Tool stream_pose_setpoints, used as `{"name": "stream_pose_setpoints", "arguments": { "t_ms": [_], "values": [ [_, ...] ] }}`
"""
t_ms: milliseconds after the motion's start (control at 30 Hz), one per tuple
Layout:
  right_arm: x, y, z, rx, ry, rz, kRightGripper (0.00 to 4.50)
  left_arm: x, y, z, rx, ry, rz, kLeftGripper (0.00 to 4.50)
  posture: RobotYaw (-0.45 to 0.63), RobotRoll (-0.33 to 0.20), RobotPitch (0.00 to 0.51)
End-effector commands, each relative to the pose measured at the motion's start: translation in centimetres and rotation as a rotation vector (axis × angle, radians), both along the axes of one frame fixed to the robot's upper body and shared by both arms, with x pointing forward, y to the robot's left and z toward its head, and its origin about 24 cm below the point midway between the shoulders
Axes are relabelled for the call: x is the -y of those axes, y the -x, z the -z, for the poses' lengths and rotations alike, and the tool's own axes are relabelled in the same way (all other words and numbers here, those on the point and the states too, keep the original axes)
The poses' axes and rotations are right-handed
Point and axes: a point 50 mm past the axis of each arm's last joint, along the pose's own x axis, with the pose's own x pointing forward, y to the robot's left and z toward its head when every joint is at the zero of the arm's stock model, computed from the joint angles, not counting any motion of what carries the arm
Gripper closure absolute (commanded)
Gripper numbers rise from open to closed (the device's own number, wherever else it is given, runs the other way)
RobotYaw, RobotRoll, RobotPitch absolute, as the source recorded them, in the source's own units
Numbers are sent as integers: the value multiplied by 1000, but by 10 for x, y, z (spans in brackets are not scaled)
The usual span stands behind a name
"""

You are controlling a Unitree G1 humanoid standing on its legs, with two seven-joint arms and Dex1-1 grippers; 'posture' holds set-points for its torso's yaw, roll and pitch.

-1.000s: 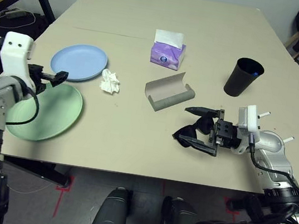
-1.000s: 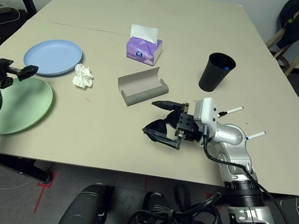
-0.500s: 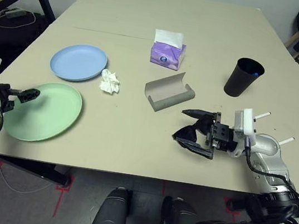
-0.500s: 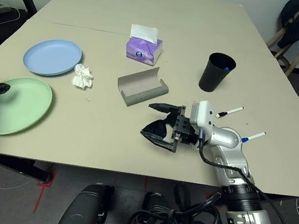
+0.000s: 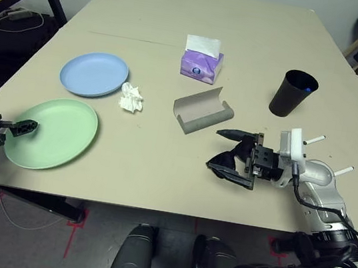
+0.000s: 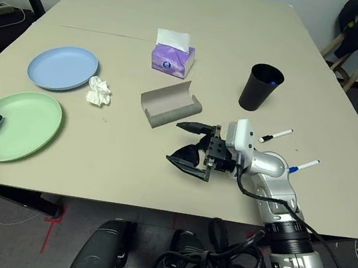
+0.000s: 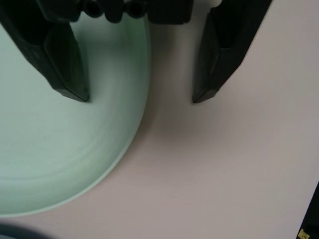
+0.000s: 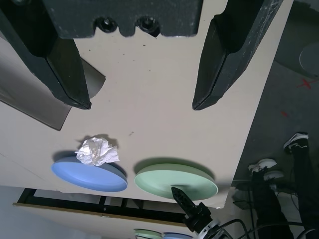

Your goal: Organize and tidy the items on the table.

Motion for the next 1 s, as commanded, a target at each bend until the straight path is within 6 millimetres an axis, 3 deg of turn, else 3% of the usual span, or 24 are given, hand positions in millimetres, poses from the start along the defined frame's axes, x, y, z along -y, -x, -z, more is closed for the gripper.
{"name": "stream_pose_setpoints", "arguments": {
  "t_ms": [33, 300, 767, 1000],
  "values": [
    [-1, 2, -2, 14, 11, -7, 0, -4, 5, 6, -25, -1, -24, 1409, 107, 0, 108],
    [-1, 0, -4, 15, 18, -4, 0, -3, 3, 4, -2, 19, -28, 4399, 108, 0, 104],
    [2, -1, -4, 23, 30, 5, 0, 13, -3, 4, 6, 139, 40, 4477, 95, 0, 97],
    [2, -1, -4, 26, 32, 10, 0, 22, -7, -14, 99, 195, 26, 4477, 92, 0, 93]
  ]
}}
